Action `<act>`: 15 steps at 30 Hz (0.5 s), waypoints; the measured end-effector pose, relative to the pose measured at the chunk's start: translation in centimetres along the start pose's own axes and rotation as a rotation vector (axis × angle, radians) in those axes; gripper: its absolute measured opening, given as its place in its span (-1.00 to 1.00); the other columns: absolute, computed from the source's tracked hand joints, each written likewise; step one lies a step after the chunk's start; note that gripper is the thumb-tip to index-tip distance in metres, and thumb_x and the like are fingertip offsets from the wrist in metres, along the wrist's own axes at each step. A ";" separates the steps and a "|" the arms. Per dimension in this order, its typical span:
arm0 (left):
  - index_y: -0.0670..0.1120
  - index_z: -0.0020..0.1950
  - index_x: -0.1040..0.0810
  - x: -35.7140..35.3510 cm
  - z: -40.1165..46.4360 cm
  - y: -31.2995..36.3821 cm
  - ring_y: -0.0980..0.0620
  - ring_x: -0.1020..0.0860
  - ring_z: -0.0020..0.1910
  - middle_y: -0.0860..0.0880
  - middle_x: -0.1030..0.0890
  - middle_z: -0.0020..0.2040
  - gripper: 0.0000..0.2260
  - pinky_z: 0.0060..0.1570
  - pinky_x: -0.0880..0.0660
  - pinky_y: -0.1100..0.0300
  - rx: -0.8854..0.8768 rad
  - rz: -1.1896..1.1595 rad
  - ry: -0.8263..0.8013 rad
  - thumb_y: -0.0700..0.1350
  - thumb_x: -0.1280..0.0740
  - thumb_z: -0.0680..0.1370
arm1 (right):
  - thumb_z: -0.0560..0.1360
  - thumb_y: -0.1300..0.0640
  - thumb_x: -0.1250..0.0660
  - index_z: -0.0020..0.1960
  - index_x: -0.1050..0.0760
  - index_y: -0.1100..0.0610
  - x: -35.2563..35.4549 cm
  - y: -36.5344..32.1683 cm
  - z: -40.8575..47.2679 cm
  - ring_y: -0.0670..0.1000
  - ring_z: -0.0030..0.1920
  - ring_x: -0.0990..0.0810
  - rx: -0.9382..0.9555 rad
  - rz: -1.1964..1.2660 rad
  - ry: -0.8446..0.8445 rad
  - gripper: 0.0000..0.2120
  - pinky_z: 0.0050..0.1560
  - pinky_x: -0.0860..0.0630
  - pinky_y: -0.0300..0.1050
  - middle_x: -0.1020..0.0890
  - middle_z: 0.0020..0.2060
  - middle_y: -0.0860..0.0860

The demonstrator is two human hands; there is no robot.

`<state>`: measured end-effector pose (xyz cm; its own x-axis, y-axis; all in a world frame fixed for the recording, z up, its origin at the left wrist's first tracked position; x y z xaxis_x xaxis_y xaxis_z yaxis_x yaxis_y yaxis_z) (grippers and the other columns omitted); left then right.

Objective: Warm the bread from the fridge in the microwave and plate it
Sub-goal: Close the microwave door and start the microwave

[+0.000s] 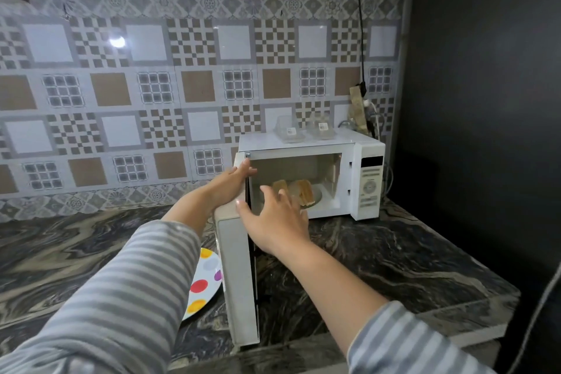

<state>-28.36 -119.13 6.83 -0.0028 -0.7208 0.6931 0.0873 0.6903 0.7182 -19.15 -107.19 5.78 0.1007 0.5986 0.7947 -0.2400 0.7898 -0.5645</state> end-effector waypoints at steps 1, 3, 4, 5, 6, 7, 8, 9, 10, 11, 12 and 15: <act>0.19 0.39 -0.41 -0.3 0.0 0.0 0.00 -0.29 0.44 0.05 -0.36 0.45 -0.25 0.47 -0.06 -0.05 -0.004 -0.041 -0.015 0.51 0.19 0.41 | 0.50 -0.39 -0.01 0.53 -0.05 -0.06 -0.4 0.0 -0.3 0.15 0.55 0.07 -0.002 0.007 -0.020 -0.29 0.49 0.07 0.25 -0.05 0.56 0.08; 0.22 0.38 -0.41 -0.7 0.9 -0.3 0.01 -0.27 0.46 0.06 -0.33 0.47 -0.06 0.49 -0.02 -0.11 -0.016 -0.093 -0.027 0.66 0.17 0.19 | 0.48 -0.41 -0.01 0.53 -0.02 -0.08 -0.5 0.2 -0.4 0.13 0.55 0.11 -0.003 0.008 -0.034 -0.28 0.48 0.11 0.26 -0.02 0.56 0.07; 0.26 0.37 -0.41 -1.0 1.3 -0.4 0.00 -0.19 0.50 0.05 -0.28 0.50 -0.04 0.49 0.02 -0.15 -0.014 -0.092 -0.024 0.68 0.18 0.15 | 0.48 -0.40 -0.01 0.53 -0.02 -0.09 -0.2 0.6 -0.4 0.12 0.55 0.11 -0.007 0.008 -0.023 -0.28 0.48 0.12 0.27 -0.02 0.56 0.07; 0.30 0.35 -0.40 -1.3 1.4 -0.2 -0.01 -0.09 0.53 0.04 -0.19 0.54 -0.09 0.48 0.07 -0.18 -0.011 -0.077 -0.016 0.66 0.21 0.18 | 0.48 -0.38 -0.02 0.53 -0.02 -0.11 0.2 1.2 -0.2 0.12 0.55 0.11 -0.012 0.004 -0.009 -0.30 0.47 0.12 0.27 -0.02 0.56 0.07; 0.31 0.35 -0.39 -1.7 1.4 0.4 0.00 0.01 0.55 0.02 -0.11 0.56 -0.18 0.48 0.12 -0.20 -0.017 -0.068 -0.009 0.62 0.22 0.27 | 0.49 -0.37 -0.02 0.53 -0.01 -0.12 0.7 2.0 0.0 0.12 0.55 0.12 -0.020 -0.004 0.005 -0.31 0.48 0.13 0.28 -0.01 0.56 0.06; 0.26 0.39 -0.36 -2.1 1.4 1.2 0.02 0.09 0.55 0.01 -0.06 0.57 -0.26 0.47 0.17 -0.21 -0.045 -0.046 0.003 0.52 0.24 0.40 | 0.49 -0.36 -0.01 0.53 0.00 -0.14 1.3 2.9 0.2 0.12 0.55 0.12 -0.029 -0.017 0.016 -0.33 0.48 0.13 0.27 0.00 0.56 0.05; 0.20 0.44 -0.33 -2.6 1.4 2.0 0.04 0.16 0.55 0.02 -0.03 0.57 -0.34 0.46 0.21 -0.22 -0.077 0.000 0.024 0.40 0.24 0.51 | 0.50 -0.35 0.01 0.54 0.01 -0.16 1.9 3.9 0.4 0.12 0.56 0.12 -0.041 -0.032 0.029 -0.34 0.48 0.13 0.27 0.01 0.57 0.05; 0.17 0.47 -0.30 -3.1 1.5 2.9 0.05 0.19 0.54 0.04 -0.04 0.57 -0.40 0.44 0.24 -0.24 -0.105 0.065 0.056 0.31 0.25 0.57 | 0.51 -0.33 0.02 0.54 0.02 -0.17 2.6 5.0 0.7 0.12 0.56 0.13 -0.056 -0.047 0.046 -0.36 0.49 0.14 0.27 0.02 0.57 0.05; 0.18 0.47 -0.28 -3.6 1.8 3.6 0.06 0.20 0.54 0.08 -0.05 0.57 -0.43 0.42 0.27 -0.27 -0.129 0.129 0.086 0.28 0.25 0.59 | 0.52 -0.32 0.03 0.54 0.02 -0.18 3.3 6.3 1.0 0.13 0.56 0.13 -0.075 -0.059 0.066 -0.38 0.49 0.14 0.27 0.03 0.57 0.05; 0.20 0.47 -0.27 -4.3 2.1 4.3 0.08 0.19 0.54 0.12 -0.08 0.56 -0.44 0.41 0.30 -0.30 -0.154 0.192 0.109 0.28 0.25 0.59 | 0.53 -0.30 0.04 0.53 0.03 -0.19 4.1 7.5 1.4 0.13 0.56 0.14 -0.095 -0.065 0.087 -0.40 0.49 0.15 0.27 0.04 0.57 0.06; 0.21 0.48 -0.25 -5.1 2.5 4.9 0.09 0.18 0.54 0.15 -0.11 0.55 -0.44 0.39 0.33 -0.31 -0.191 0.242 0.130 0.29 0.26 0.58 | 0.55 -0.28 0.04 0.53 0.04 -0.20 5.0 8.6 1.8 0.13 0.55 0.15 -0.114 -0.072 0.105 -0.42 0.49 0.16 0.27 0.05 0.57 0.06; 0.19 0.49 -0.23 -7.1 3.8 6.9 0.09 0.13 0.55 0.16 -0.14 0.54 -0.44 0.35 0.43 -0.30 -0.271 0.328 0.170 0.29 0.24 0.58 | 0.57 -0.27 0.07 0.53 0.07 -0.23 7.1 11.7 3.6 0.14 0.55 0.20 -0.159 -0.123 0.128 -0.45 0.48 0.20 0.26 0.11 0.57 0.05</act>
<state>-31.52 -109.04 7.07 0.2302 -0.4822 0.8453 0.3141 0.8589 0.4045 -24.69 -94.16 5.59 0.2440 0.5008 0.8305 -0.0647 0.8629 -0.5013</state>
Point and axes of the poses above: each hand's wrist, its own z-axis towards the middle knuckle, its own x-axis out of the back of the hand, y = z × x, the point moved 10 cm from there along z, towards the middle knuckle
